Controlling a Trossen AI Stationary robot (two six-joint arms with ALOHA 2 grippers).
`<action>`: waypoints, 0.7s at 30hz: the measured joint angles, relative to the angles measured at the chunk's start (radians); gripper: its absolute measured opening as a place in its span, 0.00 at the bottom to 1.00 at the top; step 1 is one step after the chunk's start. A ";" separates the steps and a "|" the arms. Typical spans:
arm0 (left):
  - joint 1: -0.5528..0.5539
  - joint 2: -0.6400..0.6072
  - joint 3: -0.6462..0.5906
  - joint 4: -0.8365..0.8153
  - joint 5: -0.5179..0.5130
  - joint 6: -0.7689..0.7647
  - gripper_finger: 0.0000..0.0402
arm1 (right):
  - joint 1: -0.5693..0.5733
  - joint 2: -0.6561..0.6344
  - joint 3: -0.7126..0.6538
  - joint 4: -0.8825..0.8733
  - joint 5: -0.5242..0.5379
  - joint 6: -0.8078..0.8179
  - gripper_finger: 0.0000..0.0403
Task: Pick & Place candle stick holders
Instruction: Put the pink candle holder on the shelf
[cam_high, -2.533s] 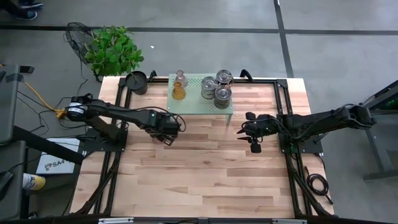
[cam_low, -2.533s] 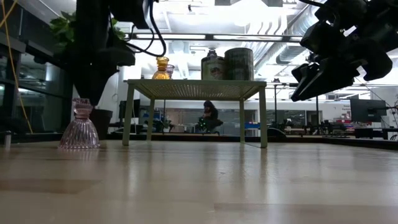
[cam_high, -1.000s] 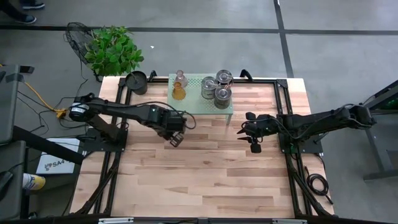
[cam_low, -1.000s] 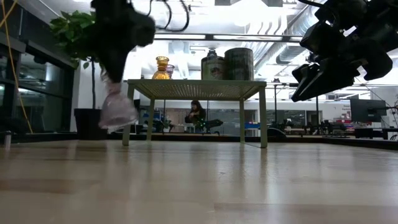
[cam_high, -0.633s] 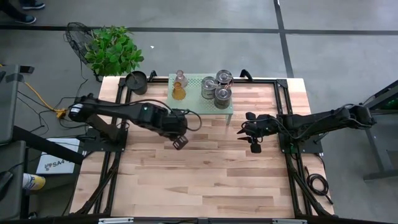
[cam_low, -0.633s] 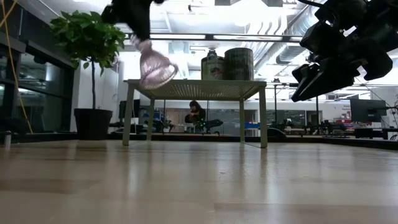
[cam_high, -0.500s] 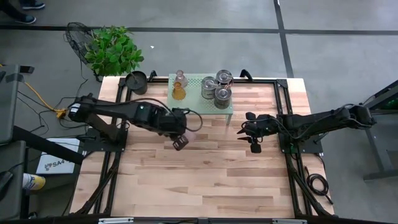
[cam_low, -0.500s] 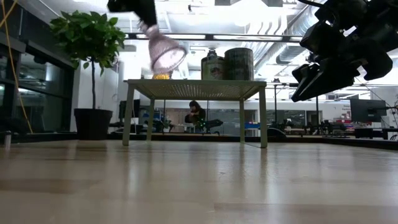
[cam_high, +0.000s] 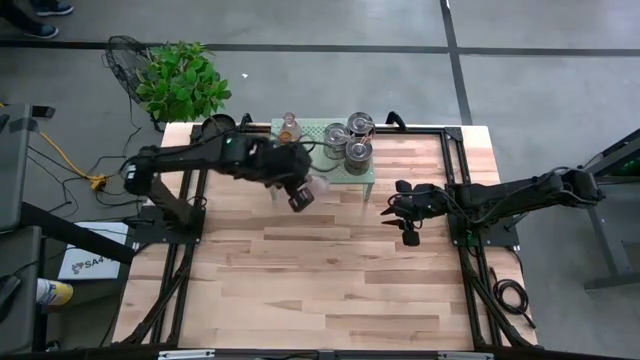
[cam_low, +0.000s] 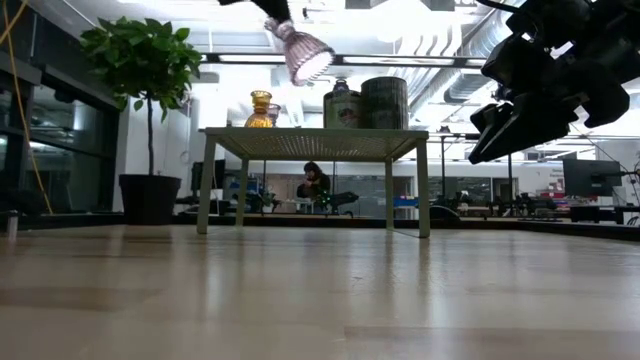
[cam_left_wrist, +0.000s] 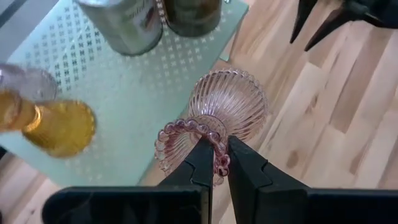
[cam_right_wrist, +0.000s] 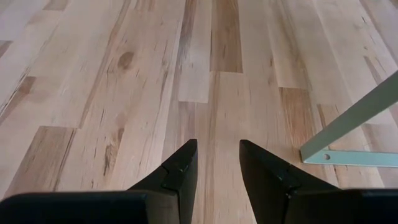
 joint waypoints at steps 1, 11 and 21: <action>0.012 0.023 0.028 -0.015 0.010 0.014 0.04 | 0.000 0.000 0.000 0.000 0.000 0.000 0.28; 0.096 0.243 0.321 -0.240 -0.002 0.103 0.04 | 0.000 0.000 0.000 0.003 0.001 0.000 0.28; 0.124 0.322 0.391 -0.331 -0.049 0.229 0.04 | 0.000 0.000 0.000 -0.010 0.001 0.000 0.28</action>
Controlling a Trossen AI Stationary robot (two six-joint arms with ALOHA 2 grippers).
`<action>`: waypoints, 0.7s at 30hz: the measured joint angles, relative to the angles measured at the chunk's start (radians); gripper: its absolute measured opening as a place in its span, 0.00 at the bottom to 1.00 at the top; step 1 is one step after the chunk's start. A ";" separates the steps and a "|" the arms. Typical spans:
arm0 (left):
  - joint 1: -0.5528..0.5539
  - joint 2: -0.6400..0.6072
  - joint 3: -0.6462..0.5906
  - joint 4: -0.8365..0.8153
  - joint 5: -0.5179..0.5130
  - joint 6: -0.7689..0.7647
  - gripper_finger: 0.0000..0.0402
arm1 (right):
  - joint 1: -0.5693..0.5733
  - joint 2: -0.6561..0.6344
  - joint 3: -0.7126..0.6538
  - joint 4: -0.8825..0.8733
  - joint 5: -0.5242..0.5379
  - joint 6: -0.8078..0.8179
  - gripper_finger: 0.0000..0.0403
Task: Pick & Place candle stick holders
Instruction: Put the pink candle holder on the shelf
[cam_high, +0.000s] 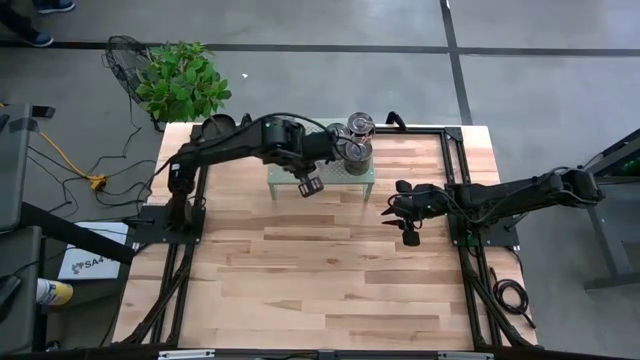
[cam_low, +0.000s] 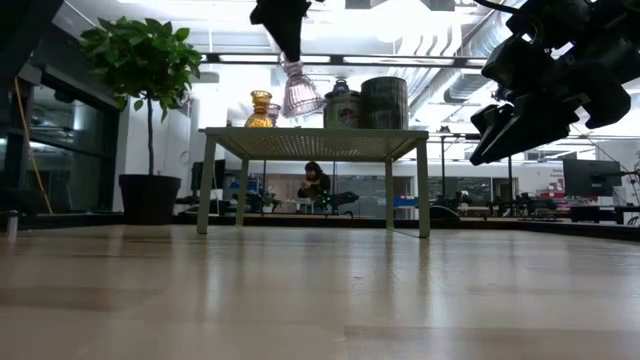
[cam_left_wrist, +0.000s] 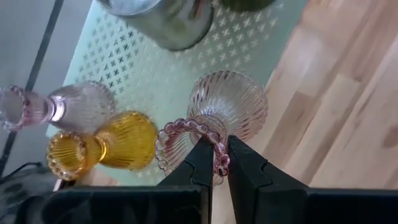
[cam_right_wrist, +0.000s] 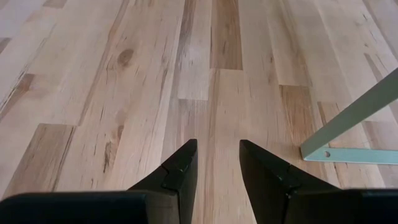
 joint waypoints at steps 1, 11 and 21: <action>0.000 0.002 0.000 -0.011 -0.006 0.000 0.04 | 0.000 0.000 0.000 0.000 0.000 0.000 0.28; 0.000 0.003 0.001 -0.016 -0.028 0.012 0.04 | 0.000 0.000 0.000 0.000 0.000 -0.001 0.28; 0.000 0.003 0.001 -0.015 -0.041 0.071 0.04 | 0.000 0.000 0.000 0.000 0.000 -0.001 0.28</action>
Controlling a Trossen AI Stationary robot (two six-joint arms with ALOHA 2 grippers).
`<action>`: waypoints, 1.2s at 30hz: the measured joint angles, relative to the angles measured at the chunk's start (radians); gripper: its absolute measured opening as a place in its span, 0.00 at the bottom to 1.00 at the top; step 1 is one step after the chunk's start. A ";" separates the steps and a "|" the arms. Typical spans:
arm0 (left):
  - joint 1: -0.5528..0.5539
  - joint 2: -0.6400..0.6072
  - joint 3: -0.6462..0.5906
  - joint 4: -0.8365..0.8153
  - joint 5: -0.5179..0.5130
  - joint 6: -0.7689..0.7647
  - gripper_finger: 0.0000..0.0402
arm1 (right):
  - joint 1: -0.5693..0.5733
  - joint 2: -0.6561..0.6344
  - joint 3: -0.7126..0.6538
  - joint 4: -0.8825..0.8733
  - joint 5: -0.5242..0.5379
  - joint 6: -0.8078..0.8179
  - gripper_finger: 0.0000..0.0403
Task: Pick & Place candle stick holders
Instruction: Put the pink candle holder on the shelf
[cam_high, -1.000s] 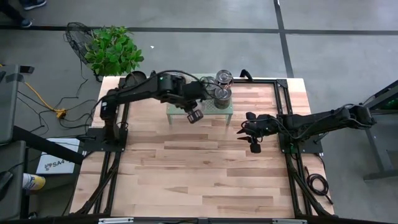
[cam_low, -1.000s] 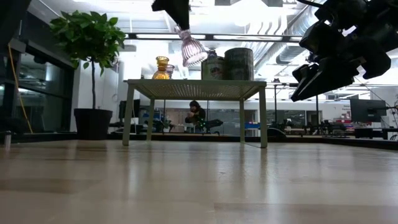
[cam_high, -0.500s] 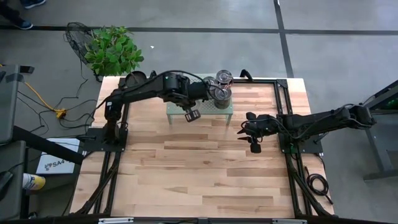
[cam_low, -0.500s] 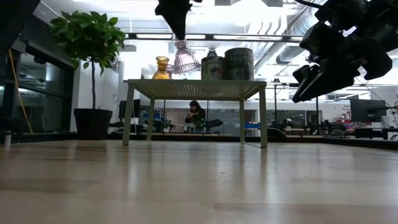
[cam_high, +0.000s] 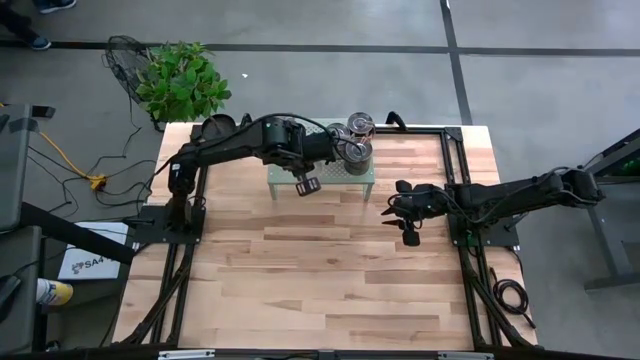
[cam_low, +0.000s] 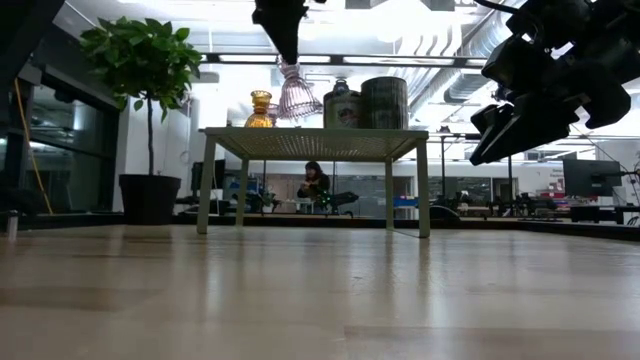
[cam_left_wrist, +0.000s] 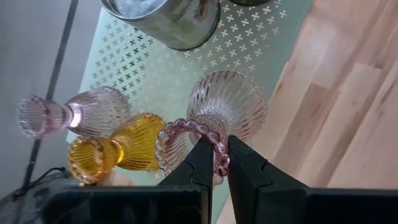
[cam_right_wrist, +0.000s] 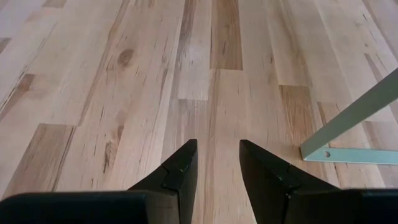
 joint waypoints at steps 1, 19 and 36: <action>0.000 0.000 0.000 0.000 -0.007 0.006 0.04 | 0.000 0.000 0.000 0.000 0.000 0.000 0.28; 0.017 0.000 0.000 0.000 -0.021 0.168 0.04 | 0.000 0.000 0.000 -0.001 0.000 0.000 0.28; 0.059 -0.001 0.000 0.000 0.017 0.452 0.04 | 0.000 0.000 0.000 -0.006 -0.003 0.000 0.28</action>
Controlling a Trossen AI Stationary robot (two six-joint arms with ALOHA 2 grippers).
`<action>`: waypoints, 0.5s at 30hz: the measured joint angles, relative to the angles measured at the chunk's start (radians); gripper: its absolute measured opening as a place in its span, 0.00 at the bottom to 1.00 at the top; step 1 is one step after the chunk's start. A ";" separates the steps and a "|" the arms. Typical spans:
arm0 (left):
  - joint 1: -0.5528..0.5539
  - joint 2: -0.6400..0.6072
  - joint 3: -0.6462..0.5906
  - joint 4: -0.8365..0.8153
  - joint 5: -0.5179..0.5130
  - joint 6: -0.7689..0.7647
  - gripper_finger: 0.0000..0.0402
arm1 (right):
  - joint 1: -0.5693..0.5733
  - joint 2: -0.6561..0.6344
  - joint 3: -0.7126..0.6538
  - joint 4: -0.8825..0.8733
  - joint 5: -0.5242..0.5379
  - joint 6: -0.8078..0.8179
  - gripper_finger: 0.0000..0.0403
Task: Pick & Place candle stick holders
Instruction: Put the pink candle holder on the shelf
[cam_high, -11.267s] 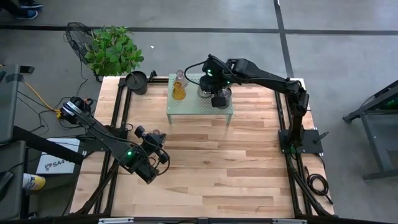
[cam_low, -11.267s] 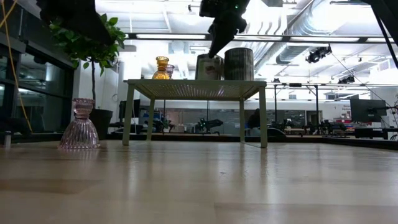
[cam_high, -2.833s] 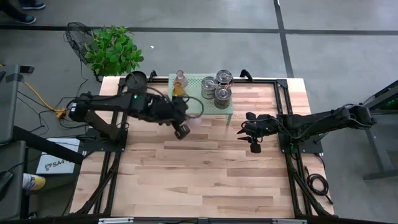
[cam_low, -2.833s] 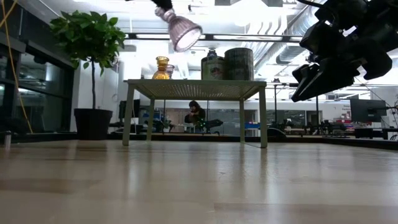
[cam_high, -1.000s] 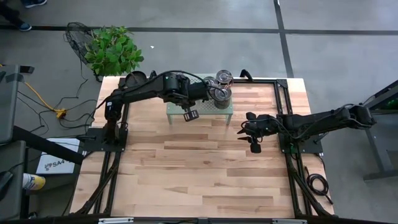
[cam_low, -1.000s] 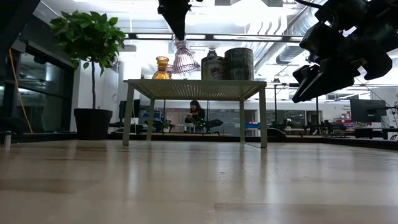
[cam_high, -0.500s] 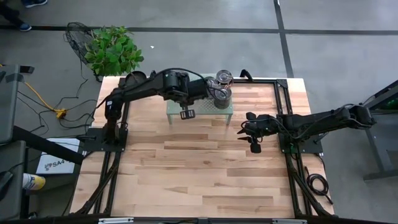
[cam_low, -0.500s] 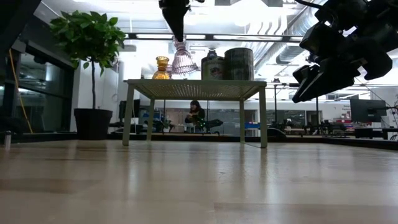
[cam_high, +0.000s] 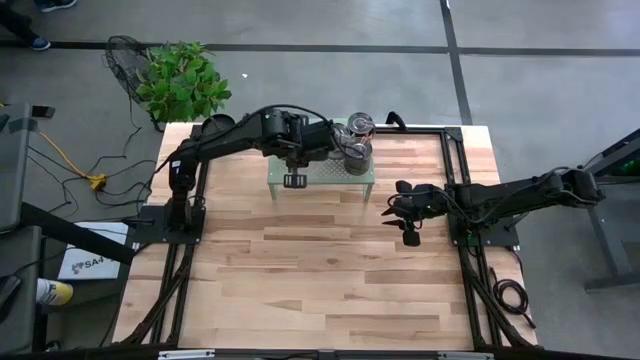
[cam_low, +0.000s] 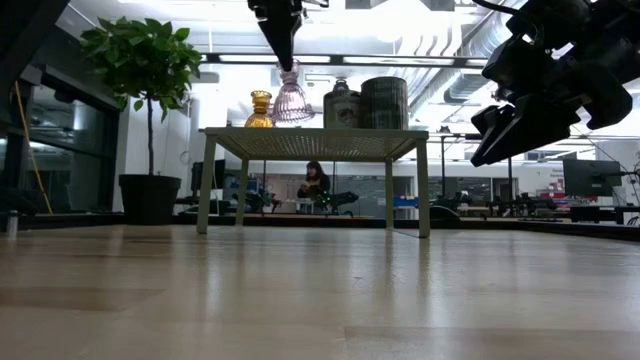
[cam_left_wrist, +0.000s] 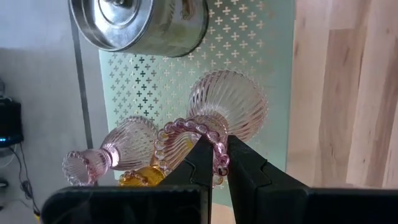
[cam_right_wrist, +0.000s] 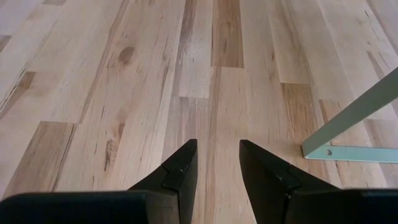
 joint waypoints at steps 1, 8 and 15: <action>0.000 0.000 0.000 0.000 0.003 0.003 0.04 | 0.000 0.000 0.000 0.000 0.000 0.000 0.28; 0.000 -0.001 -0.051 0.000 -0.002 0.003 0.04 | 0.000 0.000 0.000 0.000 0.000 0.000 0.28; 0.000 -0.001 -0.086 0.001 -0.011 -0.013 0.04 | 0.000 0.000 0.000 0.000 -0.001 0.004 0.28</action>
